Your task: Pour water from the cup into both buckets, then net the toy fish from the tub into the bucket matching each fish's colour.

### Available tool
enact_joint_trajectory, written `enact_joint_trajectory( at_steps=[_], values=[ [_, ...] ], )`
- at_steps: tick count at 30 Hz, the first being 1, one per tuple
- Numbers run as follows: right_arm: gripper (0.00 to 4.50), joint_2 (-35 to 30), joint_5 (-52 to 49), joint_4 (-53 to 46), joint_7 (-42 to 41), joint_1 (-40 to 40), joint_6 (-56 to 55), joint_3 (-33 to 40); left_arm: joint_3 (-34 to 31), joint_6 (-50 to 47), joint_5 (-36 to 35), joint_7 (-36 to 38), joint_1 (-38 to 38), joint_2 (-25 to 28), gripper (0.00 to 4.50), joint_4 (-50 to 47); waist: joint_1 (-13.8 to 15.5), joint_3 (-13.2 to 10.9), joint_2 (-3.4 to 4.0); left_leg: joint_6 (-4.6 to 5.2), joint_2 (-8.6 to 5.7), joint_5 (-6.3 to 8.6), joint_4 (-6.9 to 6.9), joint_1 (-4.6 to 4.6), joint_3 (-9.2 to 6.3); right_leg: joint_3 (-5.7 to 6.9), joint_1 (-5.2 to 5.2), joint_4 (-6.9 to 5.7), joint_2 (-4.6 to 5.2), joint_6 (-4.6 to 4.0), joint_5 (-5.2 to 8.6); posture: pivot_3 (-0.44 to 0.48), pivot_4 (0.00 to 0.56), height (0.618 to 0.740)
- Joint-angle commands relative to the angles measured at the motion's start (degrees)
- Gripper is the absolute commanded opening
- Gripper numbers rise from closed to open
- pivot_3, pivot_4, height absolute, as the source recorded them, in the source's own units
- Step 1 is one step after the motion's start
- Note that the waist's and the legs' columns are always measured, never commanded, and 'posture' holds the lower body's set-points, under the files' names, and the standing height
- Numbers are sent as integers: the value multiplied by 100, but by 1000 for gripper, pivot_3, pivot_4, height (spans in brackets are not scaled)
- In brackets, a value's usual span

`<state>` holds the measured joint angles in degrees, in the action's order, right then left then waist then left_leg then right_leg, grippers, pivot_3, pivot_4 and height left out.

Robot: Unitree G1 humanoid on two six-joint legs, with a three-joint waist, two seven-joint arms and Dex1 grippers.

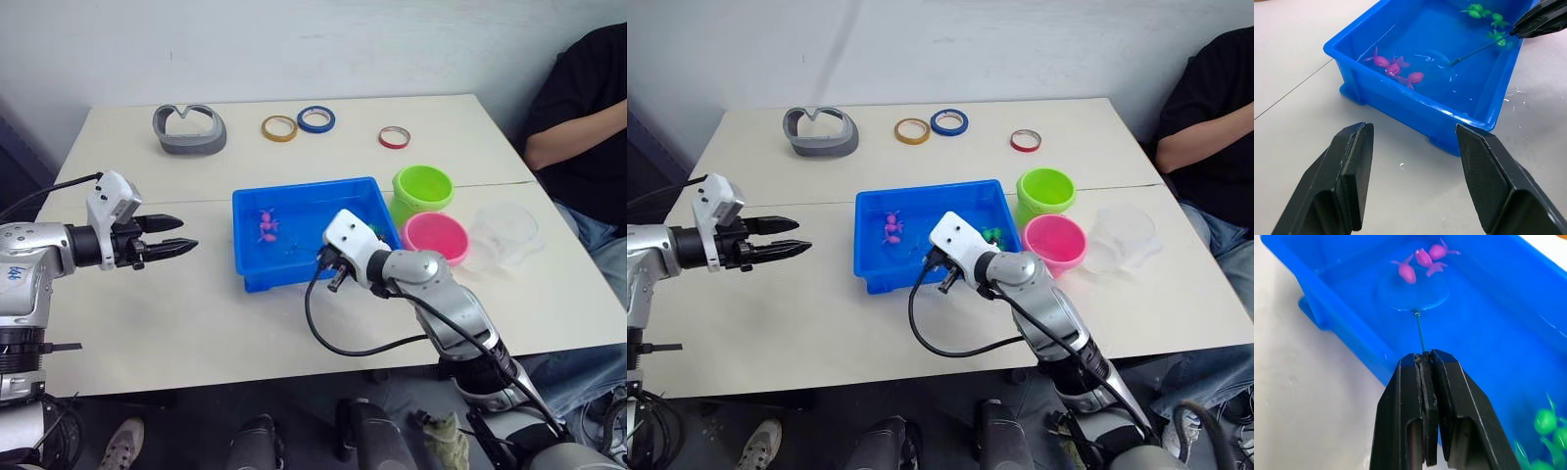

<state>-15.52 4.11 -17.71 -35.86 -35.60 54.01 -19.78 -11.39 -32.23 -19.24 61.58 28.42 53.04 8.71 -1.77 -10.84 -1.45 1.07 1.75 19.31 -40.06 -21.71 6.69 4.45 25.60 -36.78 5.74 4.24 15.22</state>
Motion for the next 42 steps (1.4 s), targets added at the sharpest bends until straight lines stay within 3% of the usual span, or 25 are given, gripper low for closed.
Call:
enact_joint_trajectory(
  at_steps=[1,6,15,31,42],
  values=[
    [0,128,-268,-177,66,-157,121,223,-233,-8,-134,-32,-15,175,2970,-236,0,0,0,-1,0,1,0,0,0,0,0,0,0,0,0,0,150,713],
    [0,190,-733,-515,104,-243,719,644,-212,-6,-175,-63,-25,161,2970,-263,2,0,0,-1,0,2,1,-1,-1,0,0,3,3,0,0,0,150,713],
    [0,-277,-1353,-1332,69,-156,1483,1044,-92,129,-321,87,164,-2,2970,-253,6,0,1,-4,1,4,9,-8,-8,0,4,15,3,-4,2,0,150,713],
    [0,-839,-2117,-1821,212,-55,1636,1500,213,302,-409,446,381,-135,2970,-146,17,0,1,-3,1,4,7,-49,-12,16,35,24,-3,-2,1,0,150,713],
    [0,-1925,-2771,-2655,11,772,1319,3198,998,813,-357,1246,1284,-832,2970,376,154,0,0,8,-3,8,3,-56,-7,15,33,33,-17,3,-2,0,150,713]
  ],
)
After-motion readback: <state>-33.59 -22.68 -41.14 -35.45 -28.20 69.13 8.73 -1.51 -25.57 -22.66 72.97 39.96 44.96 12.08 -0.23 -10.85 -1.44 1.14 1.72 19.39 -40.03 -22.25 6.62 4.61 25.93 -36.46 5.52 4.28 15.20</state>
